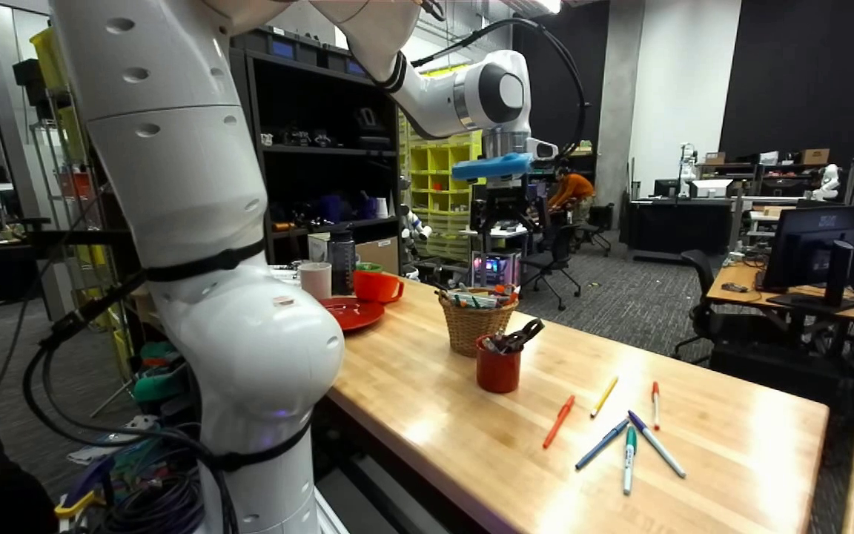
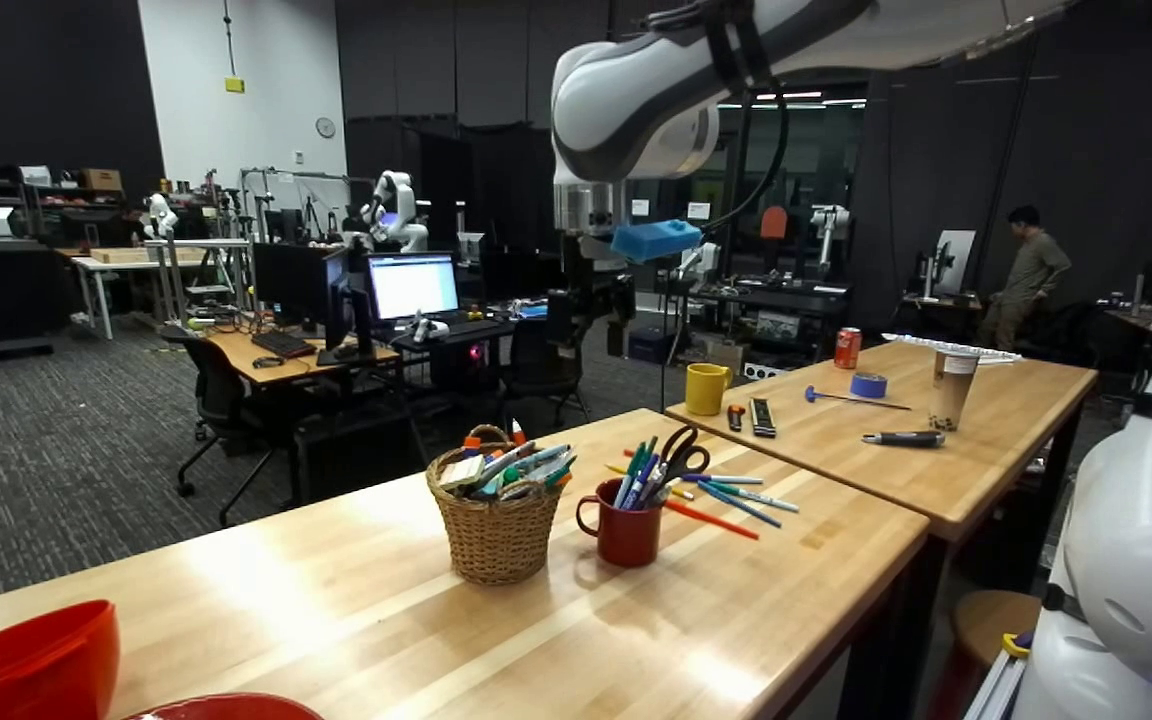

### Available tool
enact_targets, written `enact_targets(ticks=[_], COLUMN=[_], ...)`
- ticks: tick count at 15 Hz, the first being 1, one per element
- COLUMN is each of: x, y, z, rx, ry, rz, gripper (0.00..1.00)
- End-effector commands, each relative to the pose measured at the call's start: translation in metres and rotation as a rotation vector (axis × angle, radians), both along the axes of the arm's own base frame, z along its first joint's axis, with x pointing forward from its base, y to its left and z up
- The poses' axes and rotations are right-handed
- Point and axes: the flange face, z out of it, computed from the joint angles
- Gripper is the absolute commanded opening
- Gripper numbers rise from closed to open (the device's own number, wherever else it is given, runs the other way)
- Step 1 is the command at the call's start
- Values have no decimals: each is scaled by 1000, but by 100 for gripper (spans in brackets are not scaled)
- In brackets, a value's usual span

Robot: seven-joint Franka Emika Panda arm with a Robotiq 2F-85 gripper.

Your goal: Remove one marker from the cup

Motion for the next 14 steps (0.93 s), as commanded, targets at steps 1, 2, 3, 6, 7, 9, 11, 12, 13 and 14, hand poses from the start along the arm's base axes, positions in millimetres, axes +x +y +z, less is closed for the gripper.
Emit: enact_targets(ticks=[1,2,3,6,7,9,11,12,13,14], x=[18,21,23,27,28,29,31,32,33,35], y=[-15,-21,-26,-46,-51,-61,-70,-73,-75,-78], z=[-6,-9,-11,-22,-26,-37,-49,-55,-59,-66], rx=[42,56,67,96,108,127,160,175,188,199], ry=[48,61,75,116,129,155,171,180,185,191], rz=[8,2,-2,-31,-41,-53,-48,-51,-50,-47], gripper=[100,100,100,100,100,100,100,100,100,100])
